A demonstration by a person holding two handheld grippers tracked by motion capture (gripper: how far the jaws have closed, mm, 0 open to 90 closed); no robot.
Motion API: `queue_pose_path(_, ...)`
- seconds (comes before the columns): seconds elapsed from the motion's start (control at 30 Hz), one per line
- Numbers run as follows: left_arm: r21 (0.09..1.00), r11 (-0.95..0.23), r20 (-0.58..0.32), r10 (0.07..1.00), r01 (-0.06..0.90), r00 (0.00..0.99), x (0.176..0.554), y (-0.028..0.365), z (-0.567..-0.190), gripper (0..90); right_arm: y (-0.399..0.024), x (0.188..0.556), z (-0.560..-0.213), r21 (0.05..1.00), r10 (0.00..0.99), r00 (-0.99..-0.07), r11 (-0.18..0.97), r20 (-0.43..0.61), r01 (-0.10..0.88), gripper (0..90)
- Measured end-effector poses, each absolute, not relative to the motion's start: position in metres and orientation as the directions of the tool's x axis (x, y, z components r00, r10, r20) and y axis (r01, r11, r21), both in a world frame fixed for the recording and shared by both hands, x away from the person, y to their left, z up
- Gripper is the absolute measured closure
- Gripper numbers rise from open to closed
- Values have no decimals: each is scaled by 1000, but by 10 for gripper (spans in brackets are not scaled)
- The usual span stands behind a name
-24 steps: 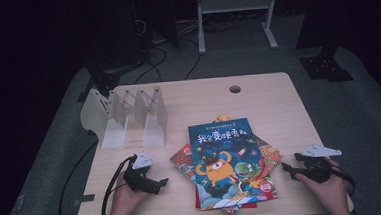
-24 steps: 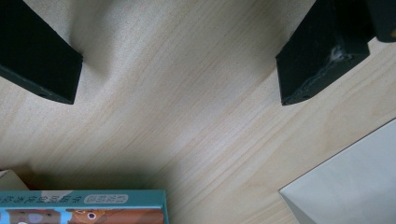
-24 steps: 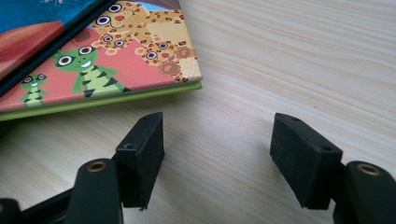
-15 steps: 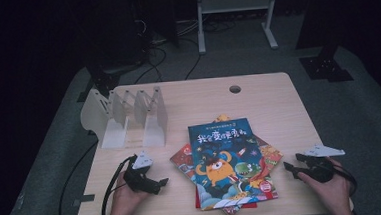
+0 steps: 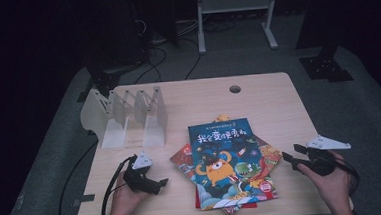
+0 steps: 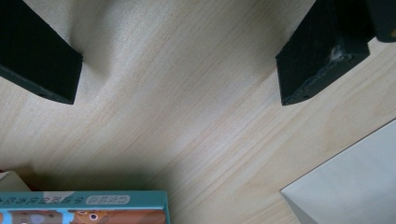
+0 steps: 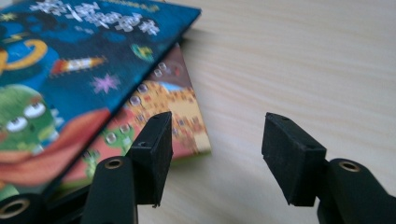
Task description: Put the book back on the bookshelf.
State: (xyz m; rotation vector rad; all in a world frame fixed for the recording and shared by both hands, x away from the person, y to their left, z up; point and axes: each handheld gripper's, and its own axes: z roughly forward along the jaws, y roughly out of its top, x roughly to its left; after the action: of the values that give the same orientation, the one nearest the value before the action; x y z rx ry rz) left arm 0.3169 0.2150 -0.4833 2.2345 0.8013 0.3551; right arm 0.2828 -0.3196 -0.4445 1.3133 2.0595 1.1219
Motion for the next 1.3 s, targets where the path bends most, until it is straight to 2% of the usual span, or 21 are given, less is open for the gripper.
queue_pose_path(0.57,714,-544,14,640,440,768,317,215,-483,0,-282,330,-423,829,847,-530,279,24,484,412)
queue_pose_path(1.07,714,-544,14,640,440,768,317,215,-483,0,-253,375,-429,817,820,-569,287,60,499,303)
queue_pose_path(1.3,714,-546,15,638,438,770,317,215,-483,0,-238,397,-430,809,813,-581,313,42,497,299)
